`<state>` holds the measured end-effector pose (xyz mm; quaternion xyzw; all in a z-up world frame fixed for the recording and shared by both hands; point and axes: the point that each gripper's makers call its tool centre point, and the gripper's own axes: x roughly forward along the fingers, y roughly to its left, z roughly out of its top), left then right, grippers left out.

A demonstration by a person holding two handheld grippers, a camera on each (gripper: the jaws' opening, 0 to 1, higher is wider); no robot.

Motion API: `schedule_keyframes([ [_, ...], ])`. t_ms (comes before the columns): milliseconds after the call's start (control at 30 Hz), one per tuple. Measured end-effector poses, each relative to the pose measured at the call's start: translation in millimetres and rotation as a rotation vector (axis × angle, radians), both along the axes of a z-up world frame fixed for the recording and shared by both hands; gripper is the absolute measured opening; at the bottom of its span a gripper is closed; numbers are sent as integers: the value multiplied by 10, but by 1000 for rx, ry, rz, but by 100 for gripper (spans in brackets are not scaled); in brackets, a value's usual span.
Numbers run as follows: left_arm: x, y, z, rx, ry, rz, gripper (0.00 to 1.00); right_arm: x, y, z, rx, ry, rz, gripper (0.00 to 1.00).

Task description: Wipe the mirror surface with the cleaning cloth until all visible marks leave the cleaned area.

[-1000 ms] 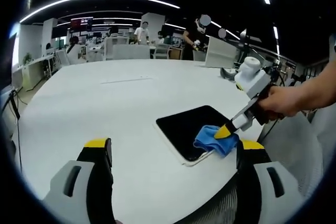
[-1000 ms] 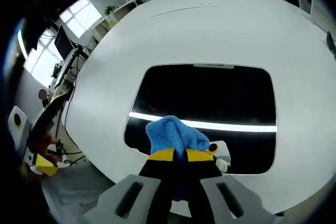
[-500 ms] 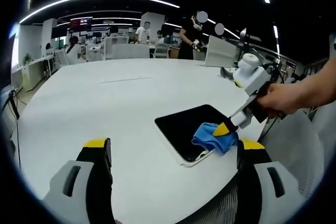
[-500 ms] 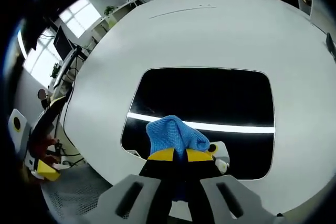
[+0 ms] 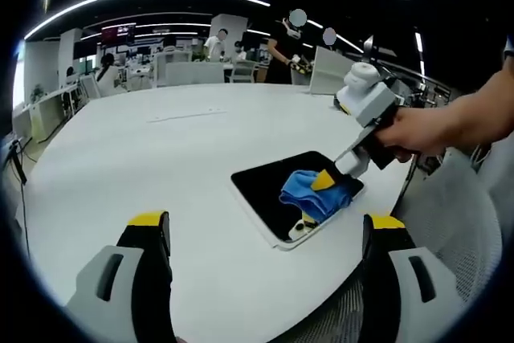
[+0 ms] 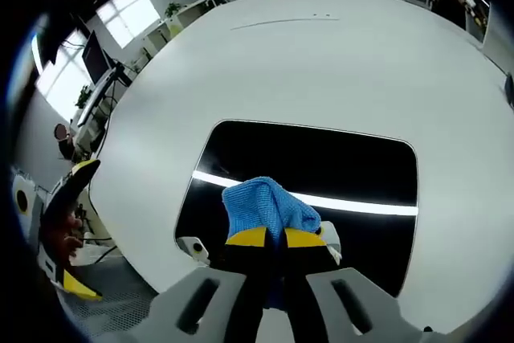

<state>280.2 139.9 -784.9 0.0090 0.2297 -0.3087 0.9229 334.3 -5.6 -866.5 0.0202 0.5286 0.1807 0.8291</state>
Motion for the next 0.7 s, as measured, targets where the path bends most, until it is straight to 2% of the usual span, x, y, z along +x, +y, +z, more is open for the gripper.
schedule_keyframes([
  [167,-17,-6,-36,0,10,-8,99,178,-14,-6,11,2,-27,0],
  [267,-39,-12,-93,-6,36,-14,99,263,-13,-7,8,1,-29,0],
  [700,-42,63,-123,-31,67,24,99,584,-30,-20,6,-10,-43,0],
])
